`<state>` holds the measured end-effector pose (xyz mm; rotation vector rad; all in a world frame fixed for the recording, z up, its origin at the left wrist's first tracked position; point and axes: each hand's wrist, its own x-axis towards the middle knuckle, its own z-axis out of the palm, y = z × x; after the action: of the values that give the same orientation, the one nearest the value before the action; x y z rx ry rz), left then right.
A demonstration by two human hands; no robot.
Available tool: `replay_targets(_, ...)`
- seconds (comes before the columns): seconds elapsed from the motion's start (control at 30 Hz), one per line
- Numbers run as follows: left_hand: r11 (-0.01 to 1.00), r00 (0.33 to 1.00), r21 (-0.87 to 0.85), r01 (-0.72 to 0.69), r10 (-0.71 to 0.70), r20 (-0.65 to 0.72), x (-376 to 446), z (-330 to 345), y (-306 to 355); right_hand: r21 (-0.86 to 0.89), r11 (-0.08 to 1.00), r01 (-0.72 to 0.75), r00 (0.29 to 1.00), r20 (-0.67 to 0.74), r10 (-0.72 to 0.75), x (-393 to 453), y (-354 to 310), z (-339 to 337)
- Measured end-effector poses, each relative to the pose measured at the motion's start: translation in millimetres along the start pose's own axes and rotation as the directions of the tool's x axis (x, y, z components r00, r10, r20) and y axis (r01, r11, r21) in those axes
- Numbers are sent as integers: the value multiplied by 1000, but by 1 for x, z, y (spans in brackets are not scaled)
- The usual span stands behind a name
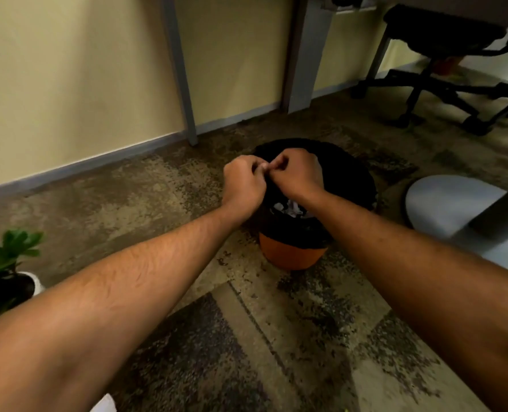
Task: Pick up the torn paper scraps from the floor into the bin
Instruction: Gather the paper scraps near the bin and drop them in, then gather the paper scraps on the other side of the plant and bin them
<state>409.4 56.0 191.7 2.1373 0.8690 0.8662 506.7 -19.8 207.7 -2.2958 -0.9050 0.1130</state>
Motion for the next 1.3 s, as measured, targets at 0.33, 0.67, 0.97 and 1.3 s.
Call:
replay_targets(0.33,994,977,98,41,-20,-210,-63,-108,-150,174,954,245,934,220,-281,-53,-86,146)
replay_targets(0.67,844,885,294,449,-466,-15,-272,-178,-311,320,876,362,355,821,-447,-182,-92,324)
replay_targets(0.97,656,823,497,568,-441,-359,-372,-242,-327,312,704,638,194,819,-539,-271,-106,404)
replay_targets(1.3,262,394,294,919,-600,-696,-485,-299,-324,475,543,692,38,727,-685,-325,-122,394)
